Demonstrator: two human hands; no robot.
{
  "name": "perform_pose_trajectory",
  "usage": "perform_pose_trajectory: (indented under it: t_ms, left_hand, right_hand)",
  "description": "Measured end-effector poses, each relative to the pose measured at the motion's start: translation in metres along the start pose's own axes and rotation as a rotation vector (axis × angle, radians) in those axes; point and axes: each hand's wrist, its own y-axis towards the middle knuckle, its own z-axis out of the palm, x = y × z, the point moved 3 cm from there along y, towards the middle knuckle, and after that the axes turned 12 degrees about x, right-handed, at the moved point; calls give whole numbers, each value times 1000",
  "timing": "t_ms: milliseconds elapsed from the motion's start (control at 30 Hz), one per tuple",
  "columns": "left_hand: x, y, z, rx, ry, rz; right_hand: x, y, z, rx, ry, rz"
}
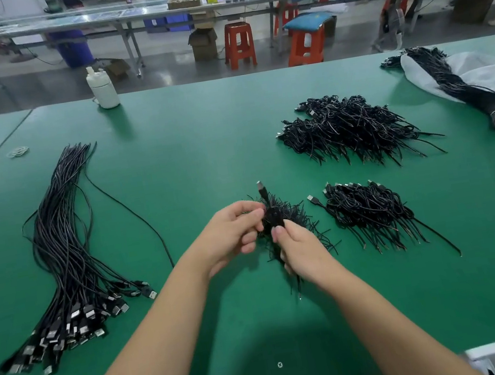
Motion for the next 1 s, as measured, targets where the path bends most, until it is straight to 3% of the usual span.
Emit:
perform_pose_trajectory:
  t_ms: [33,133,300,367,600,1000]
  left_hand:
    - [7,3,-8,-84,53,-32]
    - [27,11,-26,-343,729,-172]
    - [58,17,-20,-410,1163,-249]
    - [60,20,-17,-492,1209,-192]
    - [59,33,-13,-548,1152,-135]
    - [53,40,-14,-517,1201,-88]
  right_hand:
    - [-3,-1,-4,-22,25,37]
    - [-14,-3,-14,-88,151,135]
    - [-22,-4,-21,-133,229,185]
    - [-22,-4,-21,-120,217,191]
    - [-24,-8,-12,5,188,186]
    - [-30,-7,-10,-15,52,184]
